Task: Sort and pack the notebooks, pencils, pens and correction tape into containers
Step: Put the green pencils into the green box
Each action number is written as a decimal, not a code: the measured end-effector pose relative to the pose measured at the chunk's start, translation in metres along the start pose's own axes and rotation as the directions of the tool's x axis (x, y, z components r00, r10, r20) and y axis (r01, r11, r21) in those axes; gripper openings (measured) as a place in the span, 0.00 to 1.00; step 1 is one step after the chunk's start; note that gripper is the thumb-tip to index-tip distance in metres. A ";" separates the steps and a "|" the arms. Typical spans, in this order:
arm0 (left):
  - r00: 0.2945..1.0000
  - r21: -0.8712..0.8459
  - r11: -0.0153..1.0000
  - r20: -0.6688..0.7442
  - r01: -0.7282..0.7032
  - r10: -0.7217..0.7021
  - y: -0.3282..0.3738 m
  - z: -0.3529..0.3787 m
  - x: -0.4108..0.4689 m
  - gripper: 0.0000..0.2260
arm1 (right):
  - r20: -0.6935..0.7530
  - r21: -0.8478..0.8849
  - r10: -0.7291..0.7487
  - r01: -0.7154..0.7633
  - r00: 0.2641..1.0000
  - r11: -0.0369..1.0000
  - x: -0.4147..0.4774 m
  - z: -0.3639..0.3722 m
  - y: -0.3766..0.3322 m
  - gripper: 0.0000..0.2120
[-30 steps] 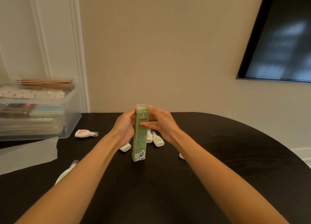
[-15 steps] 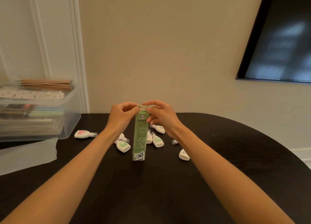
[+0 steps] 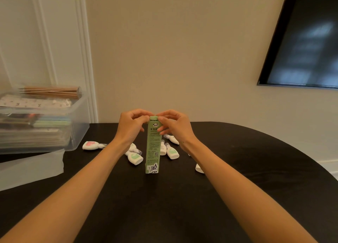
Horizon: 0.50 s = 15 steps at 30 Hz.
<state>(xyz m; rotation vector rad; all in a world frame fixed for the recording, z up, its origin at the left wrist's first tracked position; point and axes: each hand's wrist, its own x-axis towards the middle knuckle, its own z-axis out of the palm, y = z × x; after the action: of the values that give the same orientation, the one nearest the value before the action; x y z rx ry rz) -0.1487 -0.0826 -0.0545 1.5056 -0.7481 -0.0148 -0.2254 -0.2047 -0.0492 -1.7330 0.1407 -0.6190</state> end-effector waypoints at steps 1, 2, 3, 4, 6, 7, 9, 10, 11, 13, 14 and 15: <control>1.000 -0.009 1.000 0.002 -0.006 0.006 0.000 0.000 0.000 0.11 | 0.000 0.001 0.001 -0.001 1.000 1.000 0.000 0.000 0.000 0.03; 1.000 -0.012 1.000 0.002 -0.013 0.013 -0.001 0.000 0.000 0.10 | 0.001 0.004 0.002 -0.002 1.000 1.000 0.000 0.000 0.000 0.03; 1.000 -0.006 1.000 0.000 -0.022 0.022 -0.001 0.001 0.000 0.09 | 0.002 0.009 0.002 -0.002 1.000 1.000 0.000 0.000 0.001 0.03; 0.999 0.008 0.999 -0.002 -0.034 0.034 -0.002 0.001 0.000 0.07 | 0.003 0.013 0.000 0.000 1.000 1.000 0.000 -0.001 0.001 0.03; 0.998 0.047 0.997 -0.004 -0.058 0.058 -0.005 0.001 0.001 0.05 | 0.004 0.017 -0.004 0.004 1.000 1.000 0.000 -0.001 0.001 0.03; 0.998 0.063 0.996 -0.009 -0.066 0.066 -0.006 0.001 0.001 0.04 | 0.004 0.016 -0.006 0.006 1.000 1.000 0.000 -0.001 0.001 0.03; 0.997 0.088 0.993 -0.020 -0.077 0.079 -0.008 0.001 0.002 0.02 | 0.007 0.014 -0.011 0.010 1.000 1.000 0.000 -0.001 0.001 0.03; 0.996 0.096 0.992 -0.023 -0.081 0.084 -0.008 0.001 0.002 0.02 | 0.010 0.016 -0.012 0.012 1.000 1.000 0.000 0.000 0.001 0.04; 0.996 0.101 0.991 -0.025 -0.085 0.088 -0.008 0.001 0.003 0.02 | 0.011 0.021 -0.011 0.011 1.000 1.000 0.000 0.000 0.001 0.04; 0.995 0.110 0.990 -0.024 -0.089 0.092 -0.008 0.001 0.005 0.03 | 0.014 0.029 -0.004 0.004 1.000 1.000 0.001 -0.001 0.000 0.05; 0.996 0.115 0.989 -0.022 -0.088 0.091 -0.008 0.002 0.006 0.03 | 0.016 0.031 0.000 0.000 1.000 1.000 0.001 -0.002 0.000 0.05; 0.996 0.122 0.989 -0.022 -0.087 0.090 -0.009 0.002 0.007 0.03 | 0.021 0.036 0.004 -0.004 1.000 0.999 0.001 -0.002 -0.001 0.05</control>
<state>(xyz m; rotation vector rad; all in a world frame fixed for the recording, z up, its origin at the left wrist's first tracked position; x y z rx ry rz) -0.1402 -0.0882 -0.0596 1.5826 -0.8053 0.1196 -0.2253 -0.2069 -0.0477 -1.7036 0.1179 -0.5970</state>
